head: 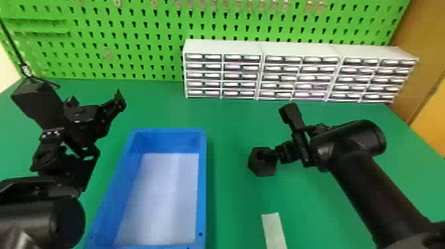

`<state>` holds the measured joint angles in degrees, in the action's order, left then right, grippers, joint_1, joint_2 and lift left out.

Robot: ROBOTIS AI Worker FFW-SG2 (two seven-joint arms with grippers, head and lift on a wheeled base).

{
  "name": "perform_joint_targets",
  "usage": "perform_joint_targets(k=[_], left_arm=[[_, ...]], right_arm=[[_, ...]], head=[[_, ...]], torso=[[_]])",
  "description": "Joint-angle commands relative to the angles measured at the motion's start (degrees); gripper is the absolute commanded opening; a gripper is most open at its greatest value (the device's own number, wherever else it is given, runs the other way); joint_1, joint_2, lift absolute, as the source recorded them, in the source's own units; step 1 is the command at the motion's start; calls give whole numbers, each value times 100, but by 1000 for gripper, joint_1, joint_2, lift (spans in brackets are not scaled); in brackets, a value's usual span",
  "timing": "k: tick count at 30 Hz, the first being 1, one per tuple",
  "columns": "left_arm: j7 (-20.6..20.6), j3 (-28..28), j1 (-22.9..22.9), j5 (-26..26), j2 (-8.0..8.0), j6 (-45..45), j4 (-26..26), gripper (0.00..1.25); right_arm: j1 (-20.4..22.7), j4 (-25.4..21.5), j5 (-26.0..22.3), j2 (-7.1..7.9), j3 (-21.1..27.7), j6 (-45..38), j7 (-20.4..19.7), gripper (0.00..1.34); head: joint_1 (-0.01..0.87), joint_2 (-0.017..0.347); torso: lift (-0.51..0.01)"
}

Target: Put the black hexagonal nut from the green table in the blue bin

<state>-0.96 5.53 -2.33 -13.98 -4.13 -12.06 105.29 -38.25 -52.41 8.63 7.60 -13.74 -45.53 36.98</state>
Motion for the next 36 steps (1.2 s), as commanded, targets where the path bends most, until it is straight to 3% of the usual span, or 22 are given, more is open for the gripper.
perform_joint_targets(k=[1,14,30,36], left_arm=[[0,0,5,-8,0,2,0,1141],[8,0,5,-8,0,2,0,1141],[26,53,49,-8,0,2,0,1141],[44,62,57,-8,0,2,0,1141]], right_arm=[[11,-15,86,-4,-85,1,-6,350],[46,-120,121,-4,-85,36,2,307],[477,-876,156,57,671,264,2,307],[767,-1158,-107,83,978,783,-6,307]], head=[[692,8],[692,8],[692,8],[692,8]], torso=[[-97],[-97],[-97],[-97]])
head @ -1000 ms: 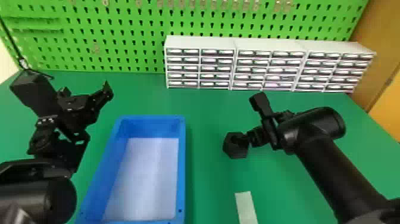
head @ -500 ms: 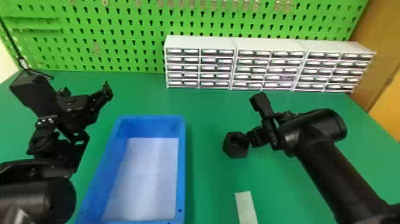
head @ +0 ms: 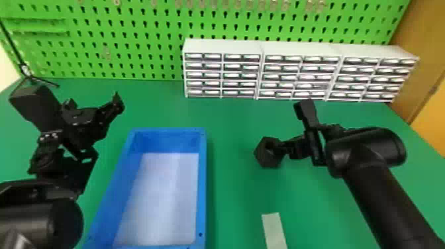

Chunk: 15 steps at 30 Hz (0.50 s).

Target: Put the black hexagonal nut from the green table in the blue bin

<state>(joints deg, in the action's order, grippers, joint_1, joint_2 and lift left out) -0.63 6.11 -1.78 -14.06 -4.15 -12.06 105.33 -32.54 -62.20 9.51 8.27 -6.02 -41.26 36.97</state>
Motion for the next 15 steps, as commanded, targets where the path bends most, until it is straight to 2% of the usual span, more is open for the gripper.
perform_joint_targets(k=[1,5,7,15], left_arm=[[10,4,2,0,1,2,5,1141],[10,30,28,0,1,2,5,1141],[10,48,37,0,1,2,5,1141],[10,109,72,44,1,2,-4,1141]], right_arm=[[275,-248,-292,17,303,487,-6,307],[512,-494,-670,26,593,830,-6,307],[609,-644,-1013,35,708,962,-14,307],[969,-1303,-2314,52,734,1515,-480,305]], head=[[692,8],[692,8],[692,8],[692,8]], torso=[[-97],[-97],[-97],[-97]])
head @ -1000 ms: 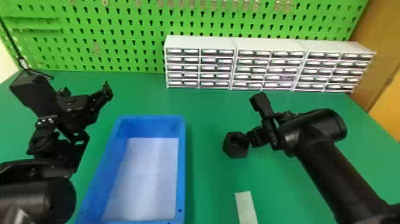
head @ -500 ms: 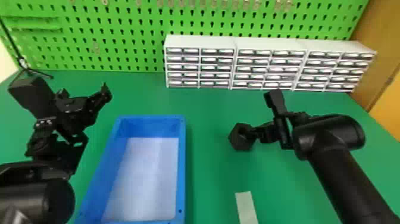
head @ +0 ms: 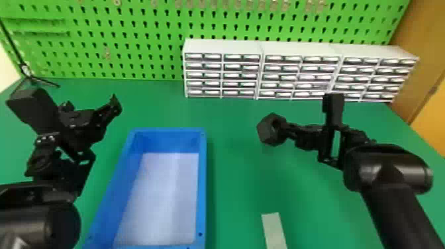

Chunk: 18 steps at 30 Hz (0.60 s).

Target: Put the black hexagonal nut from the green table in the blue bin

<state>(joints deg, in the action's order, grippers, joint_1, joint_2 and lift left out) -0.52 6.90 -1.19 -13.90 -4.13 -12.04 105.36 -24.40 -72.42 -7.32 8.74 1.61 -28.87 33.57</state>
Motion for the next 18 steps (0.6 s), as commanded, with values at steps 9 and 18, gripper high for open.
perform_joint_targets(k=[9,18], left_arm=[[-1,57,48,63,0,-9,-15,1141],[-1,74,48,81,0,-9,-42,1141]], right_arm=[[374,-598,-2046,14,-539,752,-527,305],[410,-765,-2731,137,-1471,883,-694,305]], head=[[692,8],[692,8]], torso=[[-97],[-97]])
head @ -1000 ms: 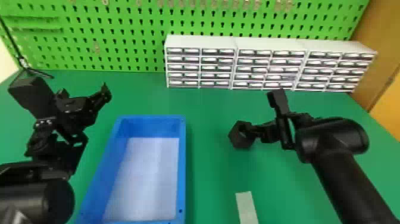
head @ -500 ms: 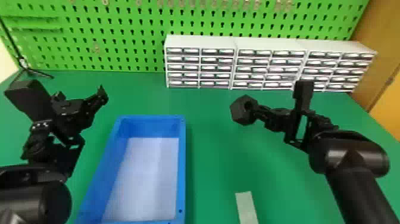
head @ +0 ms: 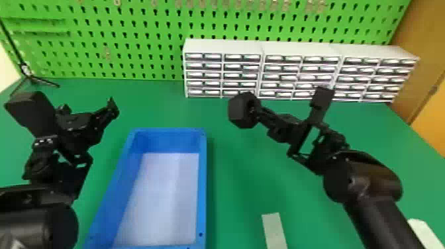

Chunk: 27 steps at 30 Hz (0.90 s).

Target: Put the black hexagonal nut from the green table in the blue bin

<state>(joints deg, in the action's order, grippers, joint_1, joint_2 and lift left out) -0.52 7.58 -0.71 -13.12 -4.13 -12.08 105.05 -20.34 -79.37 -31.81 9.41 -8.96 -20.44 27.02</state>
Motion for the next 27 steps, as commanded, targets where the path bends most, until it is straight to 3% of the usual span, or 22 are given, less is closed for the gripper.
perform_joint_targets(k=[1,7,12,27], left_arm=[[0,6,0,11,0,4,-20,1141],[-9,15,9,11,0,4,-29,1141],[-9,-11,0,11,9,4,-29,1141],[-9,-82,-52,20,9,4,-82,1141]], right_arm=[[12,-113,-387,96,-563,40,-74,305],[12,-377,-642,228,-1345,40,-258,305],[-5,-491,-501,184,-1706,-4,-390,305],[-313,-606,-659,131,-2532,-488,-654,307]], head=[[692,8],[692,8],[692,8],[692,8]], torso=[[-97],[-97],[-97],[-97]])
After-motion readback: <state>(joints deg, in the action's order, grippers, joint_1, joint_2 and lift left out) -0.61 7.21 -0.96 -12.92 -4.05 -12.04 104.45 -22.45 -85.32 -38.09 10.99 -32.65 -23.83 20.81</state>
